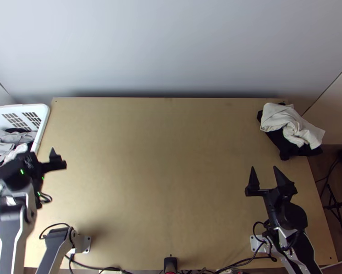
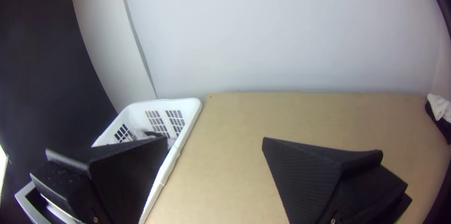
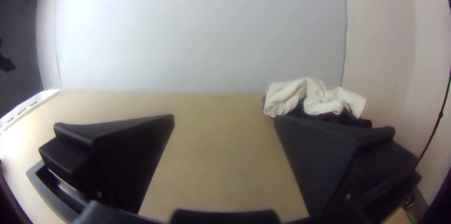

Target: Fold the t-shirt

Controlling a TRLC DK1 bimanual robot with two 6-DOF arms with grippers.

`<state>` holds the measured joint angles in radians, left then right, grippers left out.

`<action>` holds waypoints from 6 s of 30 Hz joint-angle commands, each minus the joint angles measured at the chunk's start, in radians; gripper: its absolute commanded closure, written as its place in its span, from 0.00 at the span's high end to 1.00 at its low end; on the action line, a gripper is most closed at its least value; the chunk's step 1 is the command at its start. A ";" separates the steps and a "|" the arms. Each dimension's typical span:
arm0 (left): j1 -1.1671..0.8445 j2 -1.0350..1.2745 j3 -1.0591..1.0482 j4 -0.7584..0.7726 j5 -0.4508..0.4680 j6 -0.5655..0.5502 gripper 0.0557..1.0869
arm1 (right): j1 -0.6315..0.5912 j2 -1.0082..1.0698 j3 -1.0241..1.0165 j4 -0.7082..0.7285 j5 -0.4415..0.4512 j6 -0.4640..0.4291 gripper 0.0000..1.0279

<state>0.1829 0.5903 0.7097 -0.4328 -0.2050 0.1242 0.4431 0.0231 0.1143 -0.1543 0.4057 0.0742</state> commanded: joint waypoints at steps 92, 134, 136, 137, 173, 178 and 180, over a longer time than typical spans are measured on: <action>0.757 1.221 0.746 0.054 0.147 -0.136 0.04 | 0.066 0.939 1.093 -0.491 0.081 -0.191 0.96; -0.313 0.689 1.261 -0.098 0.230 -0.310 0.04 | 0.020 0.785 1.096 -0.579 0.104 -0.406 0.96; -0.413 0.677 1.205 -0.096 0.222 -0.308 0.04 | 0.014 0.784 1.096 -0.593 0.102 -0.409 0.96; -0.462 0.671 1.179 -0.098 0.222 -0.308 0.04 | 0.011 0.784 1.096 -0.596 0.102 -0.415 0.96; -1.350 0.803 0.521 0.002 0.111 -0.207 0.39 | -0.090 0.796 1.122 -0.682 0.021 -0.306 0.96; -1.272 0.807 0.545 -0.050 0.062 -0.150 0.84 | -0.089 0.802 1.119 -0.738 -0.123 -0.257 0.96; -1.215 0.784 0.556 -0.089 0.050 -0.147 0.92 | -0.081 0.810 1.122 -0.789 -0.215 -0.212 0.96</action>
<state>-1.1175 1.3735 1.2594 -0.4603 -0.1154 -0.0578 0.3565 0.8219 1.2358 -0.8589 0.3634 -0.2138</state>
